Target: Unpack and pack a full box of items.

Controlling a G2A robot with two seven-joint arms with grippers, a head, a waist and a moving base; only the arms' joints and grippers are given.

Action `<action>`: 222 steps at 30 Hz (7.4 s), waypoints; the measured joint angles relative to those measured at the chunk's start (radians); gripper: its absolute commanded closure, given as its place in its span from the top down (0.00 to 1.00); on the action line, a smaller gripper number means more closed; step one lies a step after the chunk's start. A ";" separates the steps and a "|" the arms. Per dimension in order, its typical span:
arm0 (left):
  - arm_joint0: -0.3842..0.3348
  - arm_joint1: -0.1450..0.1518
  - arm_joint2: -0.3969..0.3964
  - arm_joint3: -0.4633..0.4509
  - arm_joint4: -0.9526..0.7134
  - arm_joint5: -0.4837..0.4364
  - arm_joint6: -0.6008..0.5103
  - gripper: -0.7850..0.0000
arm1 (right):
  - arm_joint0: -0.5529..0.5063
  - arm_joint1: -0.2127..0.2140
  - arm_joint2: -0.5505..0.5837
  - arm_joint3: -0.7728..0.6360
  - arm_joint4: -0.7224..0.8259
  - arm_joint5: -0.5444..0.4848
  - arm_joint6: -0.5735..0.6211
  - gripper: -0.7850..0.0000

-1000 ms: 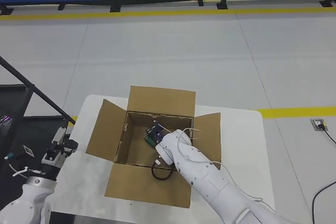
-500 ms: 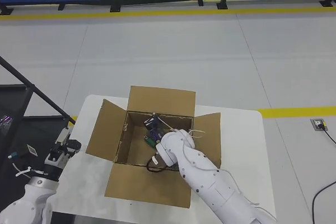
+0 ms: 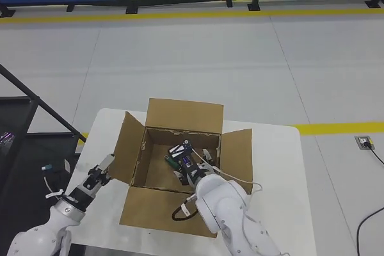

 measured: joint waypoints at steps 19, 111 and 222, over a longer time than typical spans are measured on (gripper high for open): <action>-0.128 0.001 0.209 0.074 0.121 0.058 -0.074 1.00 | -0.293 0.049 0.604 -0.332 0.731 -0.066 -0.175 1.00; -0.190 0.074 0.153 0.121 -0.345 0.252 -0.132 1.00 | 0.095 0.108 0.329 0.427 1.109 -0.147 -0.868 1.00; -0.307 0.040 0.266 0.372 -0.132 0.057 0.120 1.00 | 0.243 0.244 0.246 0.619 1.667 -0.360 -0.057 1.00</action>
